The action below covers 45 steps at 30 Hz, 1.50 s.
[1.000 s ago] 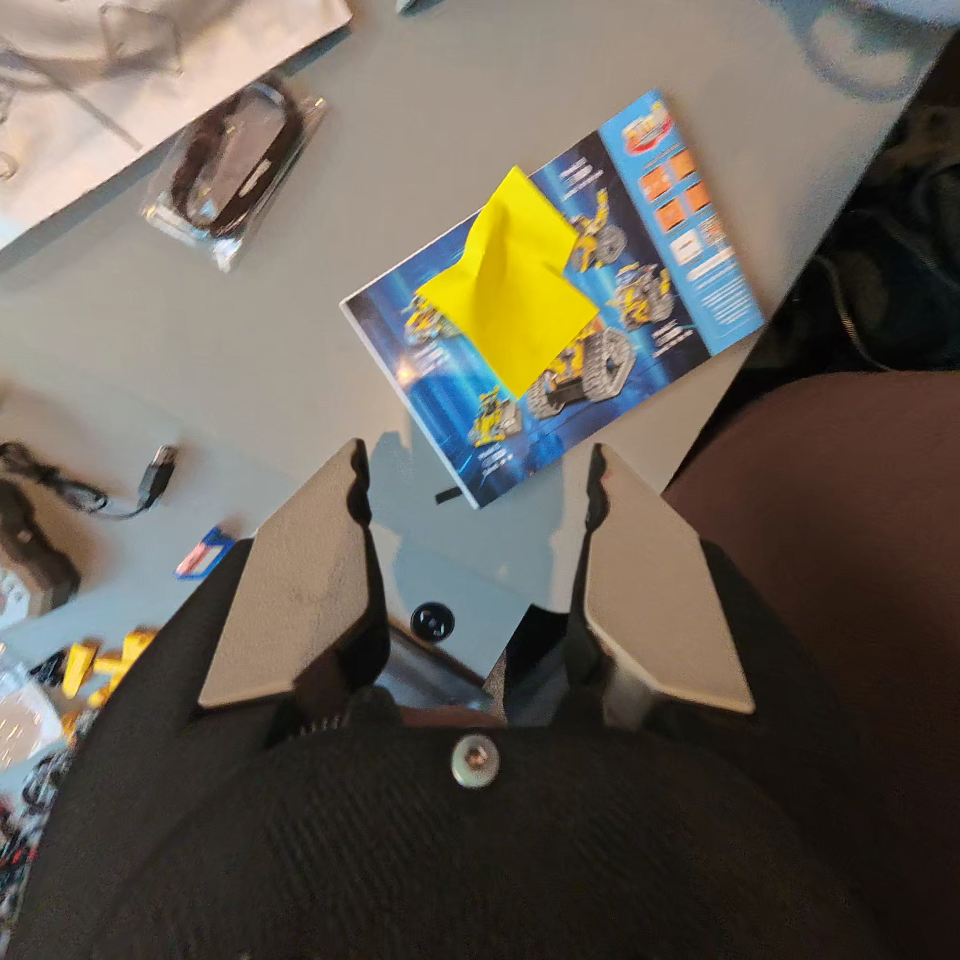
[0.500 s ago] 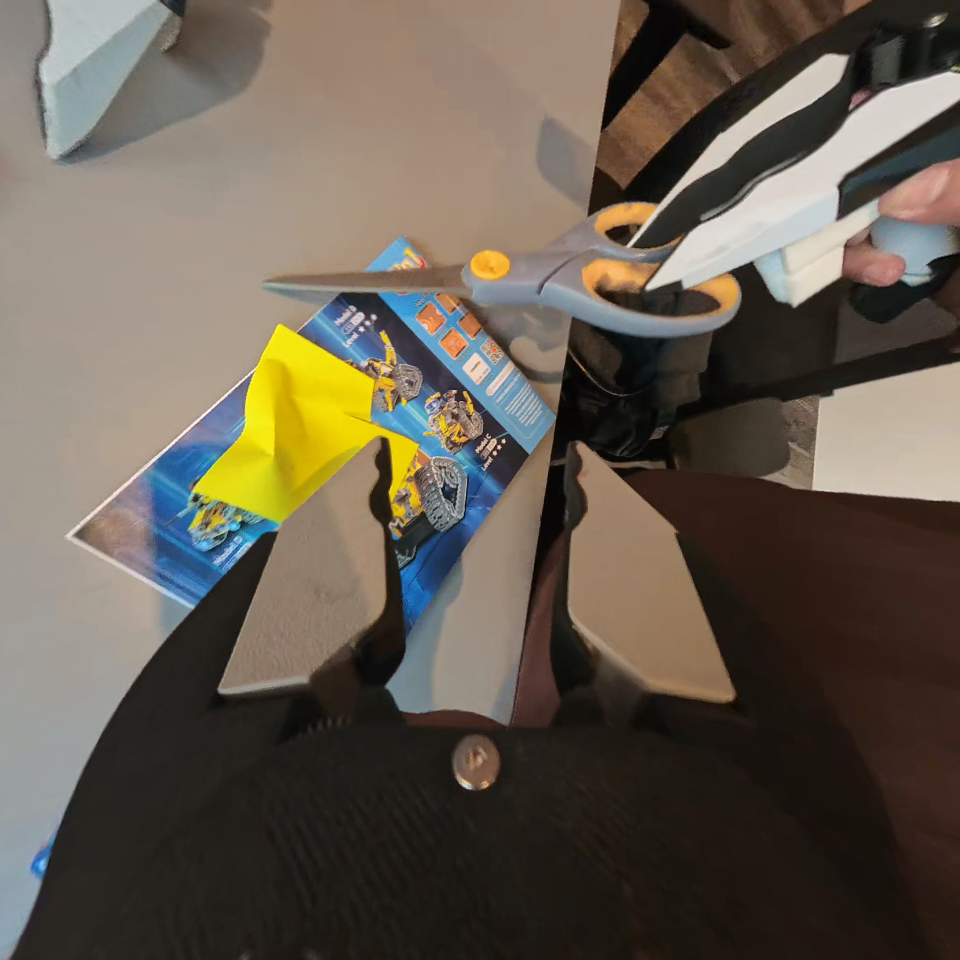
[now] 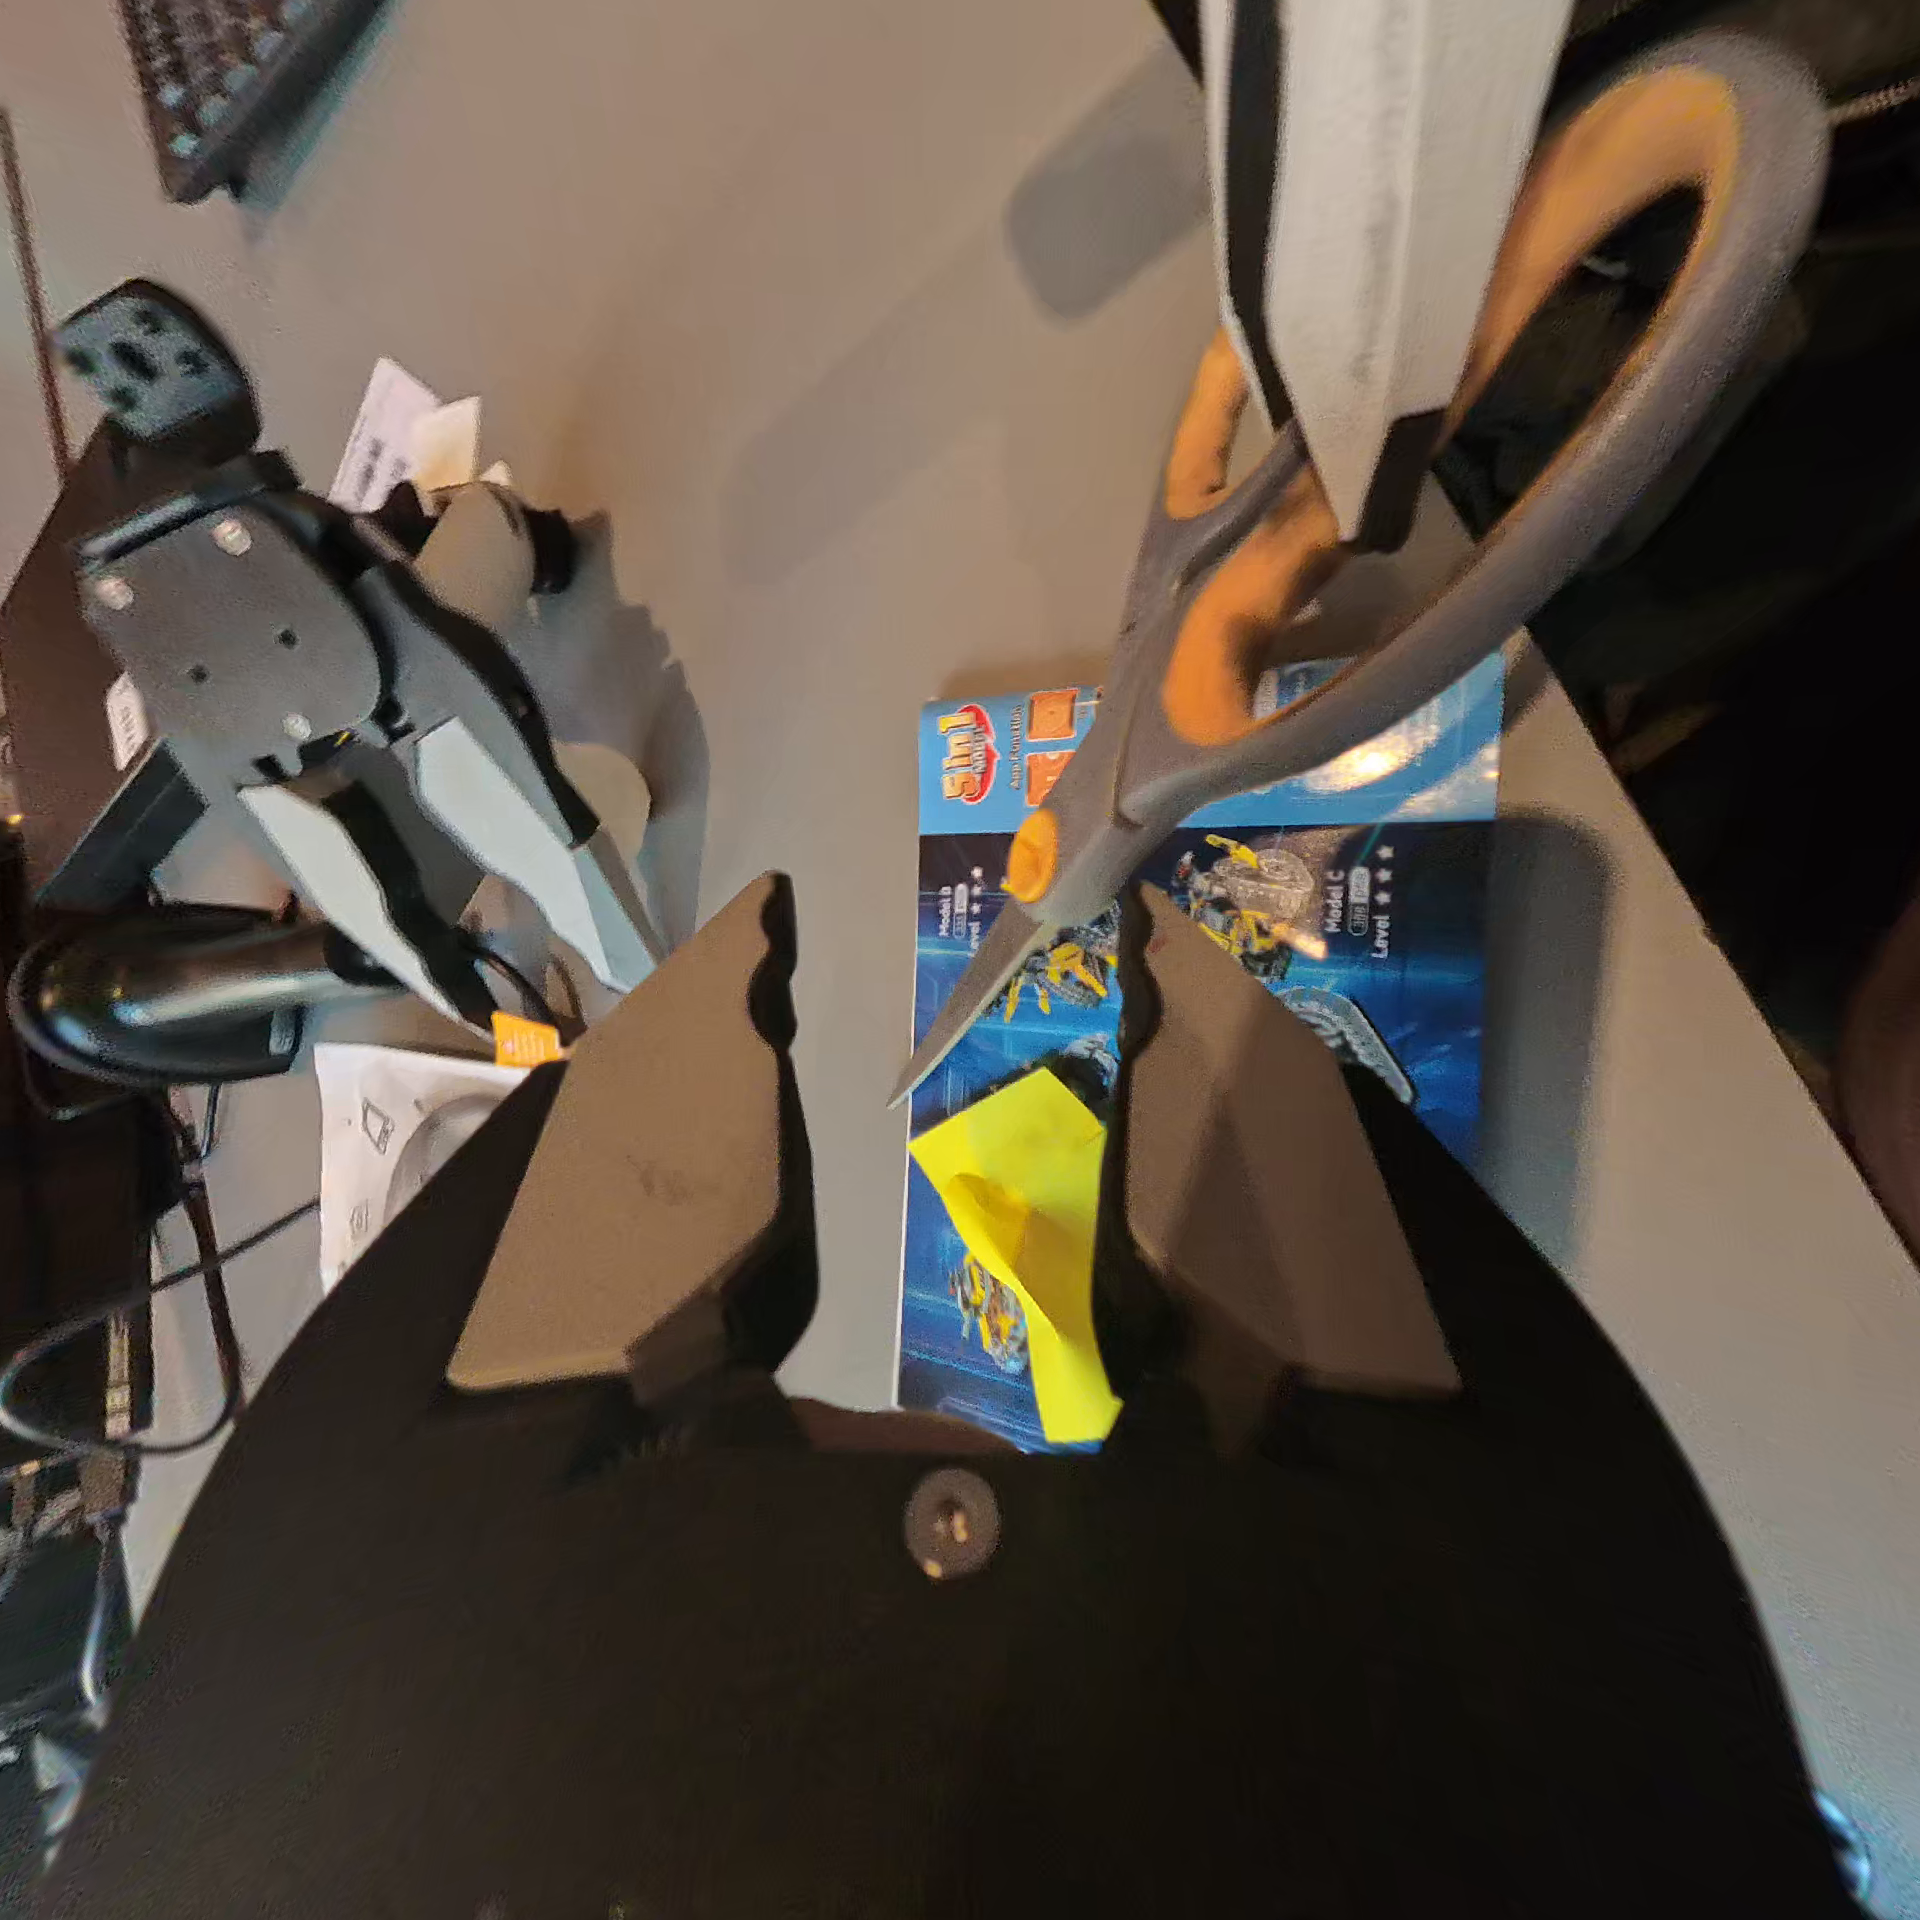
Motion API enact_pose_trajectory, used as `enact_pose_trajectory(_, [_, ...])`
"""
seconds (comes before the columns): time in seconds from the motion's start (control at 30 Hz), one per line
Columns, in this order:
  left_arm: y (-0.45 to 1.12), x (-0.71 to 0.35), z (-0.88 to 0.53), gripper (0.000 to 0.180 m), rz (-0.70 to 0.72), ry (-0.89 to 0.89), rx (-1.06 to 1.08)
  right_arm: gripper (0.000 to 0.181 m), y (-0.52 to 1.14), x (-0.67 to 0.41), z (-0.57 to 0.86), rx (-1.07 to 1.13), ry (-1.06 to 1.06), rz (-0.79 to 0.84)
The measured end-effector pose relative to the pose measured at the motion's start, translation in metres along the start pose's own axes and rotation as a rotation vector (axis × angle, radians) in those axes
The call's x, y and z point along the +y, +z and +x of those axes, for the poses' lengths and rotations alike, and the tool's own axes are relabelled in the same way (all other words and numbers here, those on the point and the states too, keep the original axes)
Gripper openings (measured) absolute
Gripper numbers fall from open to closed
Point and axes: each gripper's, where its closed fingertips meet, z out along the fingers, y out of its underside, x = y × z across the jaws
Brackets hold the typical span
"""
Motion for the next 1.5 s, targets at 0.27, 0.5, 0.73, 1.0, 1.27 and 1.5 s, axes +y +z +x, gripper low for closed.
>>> enact_pose_trajectory(0.27, [0.004, 0.003, 0.008, 0.017, -0.045, 0.032, 0.124, 0.023, -0.004, -0.015, -0.001, -0.048, 0.013, 0.036])
enact_pose_trajectory(0.5, [-0.032, -0.005, -0.03, 0.016, 0.068, -0.202, 0.182, 0.025, -0.06, -0.077, -0.021, -0.149, -0.023, 0.283])
enact_pose_trajectory(0.73, [-0.094, -0.025, -0.086, 0.013, 0.379, -0.727, 0.38, 0.037, -0.127, -0.102, -0.026, -0.09, -0.254, 0.454])
enact_pose_trajectory(1.0, [-0.123, -0.039, -0.117, 0.014, 0.661, -1.24, 0.608, 0.044, -0.068, -0.101, -0.059, -0.205, -0.263, 0.393])
enact_pose_trajectory(1.27, [-0.151, -0.073, -0.098, 0.014, 0.769, -1.244, 0.774, 0.045, -0.082, -0.147, -0.14, -0.435, -0.352, 0.535])
enact_pose_trajectory(1.5, [-0.144, -0.071, -0.078, 0.013, 0.622, -1.087, 0.705, 0.014, -0.068, -0.139, -0.143, -0.359, -0.426, 0.459])
